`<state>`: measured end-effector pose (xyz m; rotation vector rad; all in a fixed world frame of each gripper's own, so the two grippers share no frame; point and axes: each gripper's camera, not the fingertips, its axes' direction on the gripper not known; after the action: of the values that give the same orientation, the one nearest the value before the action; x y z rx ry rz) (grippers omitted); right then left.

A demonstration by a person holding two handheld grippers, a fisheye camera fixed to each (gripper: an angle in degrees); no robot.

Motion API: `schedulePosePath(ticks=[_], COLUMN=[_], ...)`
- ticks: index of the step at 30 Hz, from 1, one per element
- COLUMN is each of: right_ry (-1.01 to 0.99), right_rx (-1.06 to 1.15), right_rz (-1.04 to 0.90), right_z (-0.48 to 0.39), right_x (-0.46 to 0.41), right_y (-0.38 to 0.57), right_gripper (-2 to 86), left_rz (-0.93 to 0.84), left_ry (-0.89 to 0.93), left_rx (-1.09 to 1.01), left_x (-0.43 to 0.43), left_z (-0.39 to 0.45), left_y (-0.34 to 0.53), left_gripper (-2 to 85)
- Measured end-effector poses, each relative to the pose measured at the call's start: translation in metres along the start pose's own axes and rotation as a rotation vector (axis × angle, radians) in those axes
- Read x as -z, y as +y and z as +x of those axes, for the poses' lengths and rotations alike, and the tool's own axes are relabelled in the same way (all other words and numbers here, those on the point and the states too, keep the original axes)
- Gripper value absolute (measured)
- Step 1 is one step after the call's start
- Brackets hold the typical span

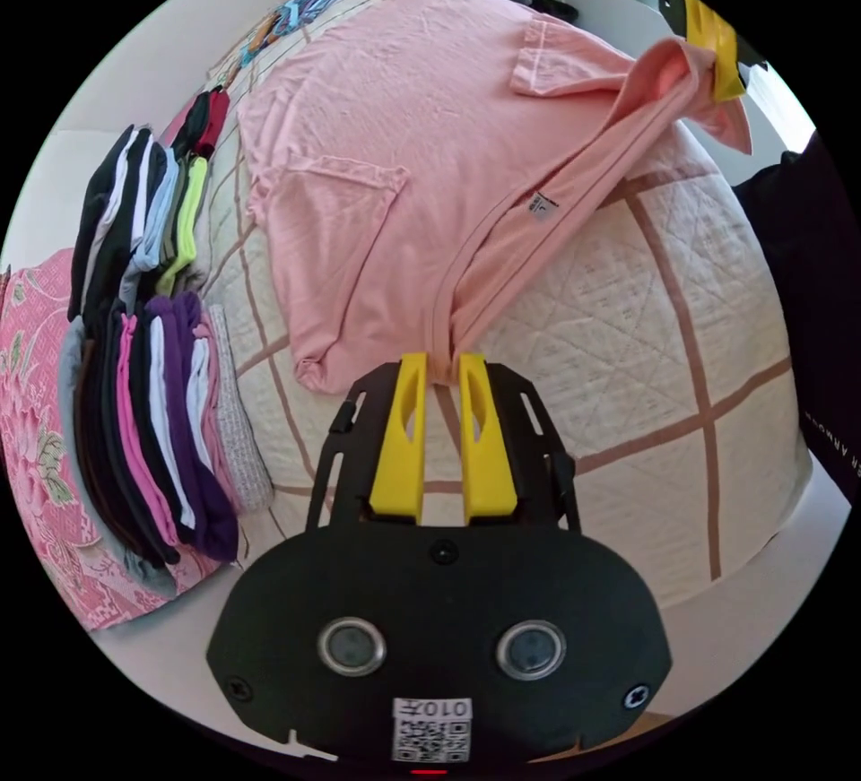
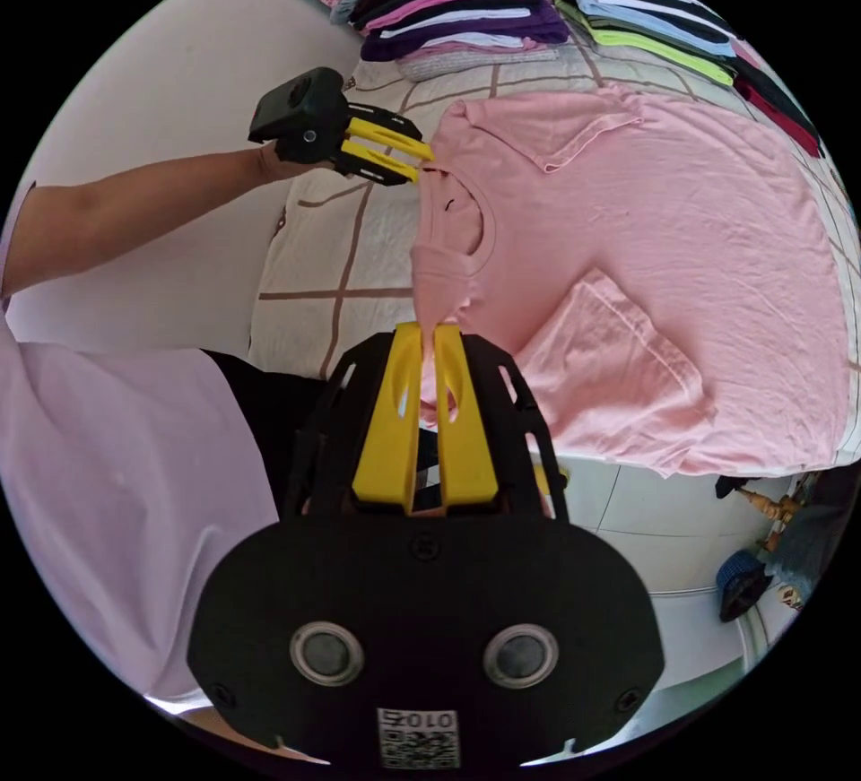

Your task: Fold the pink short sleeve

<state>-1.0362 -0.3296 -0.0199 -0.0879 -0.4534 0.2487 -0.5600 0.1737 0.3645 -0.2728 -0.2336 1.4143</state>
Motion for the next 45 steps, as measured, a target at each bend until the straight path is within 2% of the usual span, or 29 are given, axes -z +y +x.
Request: schedulePosePath(ticks=[7, 15, 21, 26, 32, 39, 45], right_ry=[-0.021, -0.109, -0.171, -0.31, -0.365, -0.41, -0.376], right_rx=[0.028, 0.11, 0.111, -0.036, -0.158, -0.147, -0.124], right_rz=[-0.03, -0.01, 0.095, 0.179, 0.12, 0.065, 0.001], right_z=[0.023, 0.073, 0.187, 0.335, 0.439, 0.482, 0.492], right_x=[-0.008, 0.013, 0.094, 0.13, 0.095, 0.066, 0.053], right_y=[0.005, 0.016, 0.039, 0.067, 0.078, 0.073, 0.065], right_gripper=[4.3, 4.3, 4.1, 3.5, 3.4, 3.5, 3.7], left_rz=[-0.073, -0.144, -0.278, -0.448, -0.534, -0.589, -0.542], left_ry=[-0.065, -0.041, 0.009, 0.016, 0.061, 0.122, 0.124], left_rx=[-0.176, -0.401, -0.64, -0.748, -0.721, -0.676, -0.445], left_x=[0.026, 0.07, 0.113, 0.111, 0.056, 0.021, 0.016], left_z=[-0.01, -0.049, -0.114, -0.157, -0.165, -0.16, -0.165], left_y=[-0.076, -0.177, -0.322, -0.481, -0.601, -0.641, -0.65], left_gripper=[1.5, 0.9, 0.7, 0.8, 1.0, 2.3, 5.3])
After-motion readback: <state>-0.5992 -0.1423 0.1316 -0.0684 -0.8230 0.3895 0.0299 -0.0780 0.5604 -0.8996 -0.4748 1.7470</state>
